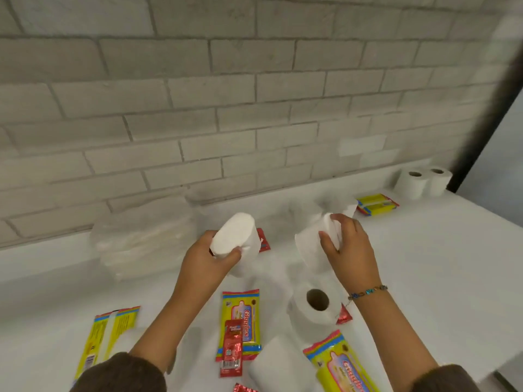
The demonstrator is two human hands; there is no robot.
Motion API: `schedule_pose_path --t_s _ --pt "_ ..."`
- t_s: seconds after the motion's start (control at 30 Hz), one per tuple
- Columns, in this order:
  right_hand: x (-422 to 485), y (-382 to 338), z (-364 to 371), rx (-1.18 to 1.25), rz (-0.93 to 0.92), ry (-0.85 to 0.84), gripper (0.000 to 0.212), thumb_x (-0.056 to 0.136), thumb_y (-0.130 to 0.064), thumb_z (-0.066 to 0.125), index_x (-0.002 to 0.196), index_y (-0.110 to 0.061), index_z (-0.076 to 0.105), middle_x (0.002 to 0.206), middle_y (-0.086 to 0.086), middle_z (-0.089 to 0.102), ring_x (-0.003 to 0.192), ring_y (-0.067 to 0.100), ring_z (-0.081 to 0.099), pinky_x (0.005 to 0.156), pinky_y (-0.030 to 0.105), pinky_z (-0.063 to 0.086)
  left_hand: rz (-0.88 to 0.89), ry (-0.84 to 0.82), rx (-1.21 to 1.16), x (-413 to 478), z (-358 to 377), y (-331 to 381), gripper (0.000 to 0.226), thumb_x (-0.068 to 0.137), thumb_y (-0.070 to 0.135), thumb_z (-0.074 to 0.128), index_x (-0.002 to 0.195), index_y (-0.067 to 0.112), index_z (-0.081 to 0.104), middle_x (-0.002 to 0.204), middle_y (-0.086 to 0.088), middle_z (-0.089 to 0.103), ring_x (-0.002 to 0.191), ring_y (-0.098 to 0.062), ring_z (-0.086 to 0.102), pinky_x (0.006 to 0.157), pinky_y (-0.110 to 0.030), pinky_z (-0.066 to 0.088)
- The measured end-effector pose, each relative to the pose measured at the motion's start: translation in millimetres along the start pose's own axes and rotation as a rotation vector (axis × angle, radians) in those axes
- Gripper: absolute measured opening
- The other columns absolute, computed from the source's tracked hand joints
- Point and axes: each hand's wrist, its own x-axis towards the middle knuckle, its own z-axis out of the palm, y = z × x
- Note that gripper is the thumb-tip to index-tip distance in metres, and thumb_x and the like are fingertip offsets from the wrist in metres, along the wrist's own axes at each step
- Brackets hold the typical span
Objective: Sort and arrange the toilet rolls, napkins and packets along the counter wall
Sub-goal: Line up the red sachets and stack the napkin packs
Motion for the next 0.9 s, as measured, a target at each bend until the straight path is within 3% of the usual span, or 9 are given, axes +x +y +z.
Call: schedule_pose_path --t_s 0.17,0.3,0.43,0.6,0.73,0.83,0.9 --pt "18 84 -78 -0.076 0.007 -0.028 0.038 0.086 -0.033 0.061 0.118 -0.016 0.05 0.12 0.004 0.054 0.106 0.023 0.053 0.078 0.024 0.04 0.001 -0.013 -0.013 -11 96 62 0.028 0.075 0.034 0.072 0.097 0.024 0.058 0.091 0.007 0.062 0.082 -0.008 0.058 0.058 -0.019 0.041" --pt "34 154 -124 -0.146 -0.023 -0.121 0.033 0.085 -0.036 0.06 0.111 -0.017 0.051 0.113 0.001 0.056 0.1 0.021 0.054 0.075 0.03 0.045 -0.013 -0.029 -0.029 -26 180 109 0.03 0.077 0.037 0.07 0.1 0.023 0.054 0.09 0.011 0.057 0.081 -0.003 0.054 0.058 -0.017 0.041" --pt "48 200 -151 -0.163 -0.04 -0.189 0.032 0.085 -0.035 0.06 0.11 -0.016 0.051 0.113 0.002 0.055 0.1 0.022 0.053 0.075 0.032 0.045 -0.044 -0.01 -0.003 -24 229 137 0.035 0.077 0.041 0.068 0.103 0.022 0.054 0.092 0.009 0.059 0.084 -0.009 0.057 0.055 -0.018 0.041" --pt "77 235 -157 -0.135 -0.055 -0.234 0.032 0.085 -0.036 0.061 0.109 -0.017 0.051 0.11 0.001 0.056 0.098 0.021 0.054 0.073 0.029 0.044 -0.096 0.063 0.029 -1 258 153 0.037 0.077 0.04 0.069 0.104 0.02 0.055 0.091 0.007 0.058 0.08 -0.008 0.056 0.061 -0.026 0.051" --pt "105 249 -138 -0.107 -0.079 -0.264 0.032 0.085 -0.037 0.06 0.109 -0.018 0.051 0.112 -0.001 0.055 0.098 0.02 0.054 0.071 0.026 0.041 -0.161 0.149 0.039 38 259 148 0.033 0.078 0.039 0.068 0.098 0.017 0.054 0.088 0.003 0.059 0.083 -0.02 0.06 0.071 -0.043 0.057" --pt "129 257 -119 -0.106 -0.096 -0.292 0.032 0.085 -0.037 0.059 0.11 -0.019 0.051 0.112 -0.001 0.054 0.099 0.019 0.053 0.069 0.024 0.037 -0.213 0.197 -0.008 76 256 141 0.029 0.077 0.041 0.067 0.088 0.018 0.055 0.083 0.005 0.061 0.081 -0.022 0.063 0.075 -0.046 0.057" --pt "141 260 -111 -0.106 -0.093 -0.313 0.032 0.085 -0.037 0.059 0.11 -0.019 0.051 0.112 -0.002 0.054 0.1 0.018 0.053 0.069 0.023 0.036 -0.242 0.214 -0.036 101 255 135 0.034 0.075 0.045 0.067 0.091 0.017 0.055 0.088 0.002 0.062 0.086 -0.025 0.063 0.079 -0.046 0.056"
